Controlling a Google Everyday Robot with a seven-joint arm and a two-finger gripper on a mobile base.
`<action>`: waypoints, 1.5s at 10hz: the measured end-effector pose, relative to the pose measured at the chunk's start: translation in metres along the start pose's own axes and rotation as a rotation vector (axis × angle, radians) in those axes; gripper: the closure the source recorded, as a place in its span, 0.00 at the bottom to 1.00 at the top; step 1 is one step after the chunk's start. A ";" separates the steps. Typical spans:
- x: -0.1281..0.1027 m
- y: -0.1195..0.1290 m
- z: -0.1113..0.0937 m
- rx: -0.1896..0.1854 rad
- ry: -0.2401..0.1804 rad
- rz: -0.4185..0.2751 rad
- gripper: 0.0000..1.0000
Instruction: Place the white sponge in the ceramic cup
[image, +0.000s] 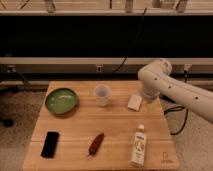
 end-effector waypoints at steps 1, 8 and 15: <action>0.000 -0.004 0.006 -0.002 0.000 -0.026 0.20; 0.000 -0.015 0.042 -0.010 -0.010 -0.137 0.20; -0.001 -0.033 0.074 -0.018 -0.040 -0.219 0.20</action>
